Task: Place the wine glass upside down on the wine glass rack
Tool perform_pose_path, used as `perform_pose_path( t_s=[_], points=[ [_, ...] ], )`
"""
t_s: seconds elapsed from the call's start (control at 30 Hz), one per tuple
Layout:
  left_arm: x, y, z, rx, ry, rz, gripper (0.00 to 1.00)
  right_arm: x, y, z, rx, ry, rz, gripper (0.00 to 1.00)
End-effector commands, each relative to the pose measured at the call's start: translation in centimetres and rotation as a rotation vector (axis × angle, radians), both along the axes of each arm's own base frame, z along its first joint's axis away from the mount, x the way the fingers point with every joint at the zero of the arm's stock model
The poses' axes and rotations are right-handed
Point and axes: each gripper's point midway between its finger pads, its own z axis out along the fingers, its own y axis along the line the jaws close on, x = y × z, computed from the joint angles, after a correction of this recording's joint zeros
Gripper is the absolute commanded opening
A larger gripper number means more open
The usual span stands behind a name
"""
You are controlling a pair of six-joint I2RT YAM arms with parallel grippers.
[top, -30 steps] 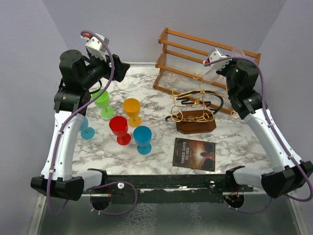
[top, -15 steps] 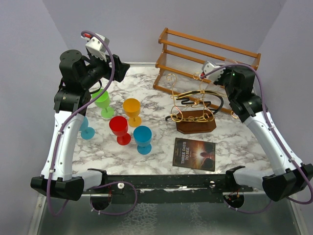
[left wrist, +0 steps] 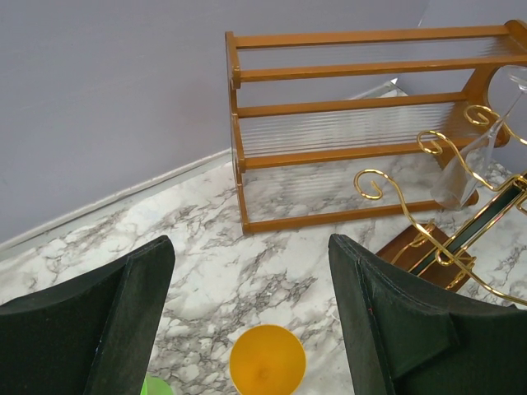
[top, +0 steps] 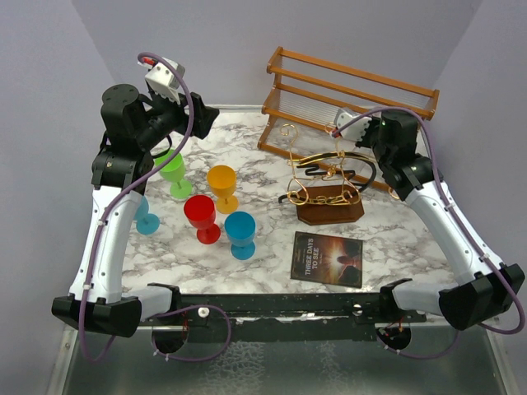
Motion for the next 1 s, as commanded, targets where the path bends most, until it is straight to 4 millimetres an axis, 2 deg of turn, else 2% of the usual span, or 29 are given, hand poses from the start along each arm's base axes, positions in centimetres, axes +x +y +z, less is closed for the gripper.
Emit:
perform_pose_path(
  t_s=[0.0, 0.2, 0.47, 0.97],
  points=[
    [-0.3, -0.2, 0.5, -0.003, -0.026, -0.021, 0.79, 0.1, -1.0, -0.8, -0.065, 0.033, -0.047, 0.01],
    [-0.3, -0.2, 0.5, -0.004, -0.026, -0.021, 0.79, 0.8, -1.4, -1.7, -0.078, 0.062, -0.091, 0.01],
    [-0.3, -0.2, 0.6, -0.003, -0.026, -0.021, 0.79, 2.0, -2.0, -1.8, -0.096, 0.059, -0.157, 0.01],
    [-0.3, -0.1, 0.7, -0.003, -0.03, -0.02, 0.79, 4.6, -0.6, -1.7, -0.071, 0.047, -0.127, 0.01]
  ],
)
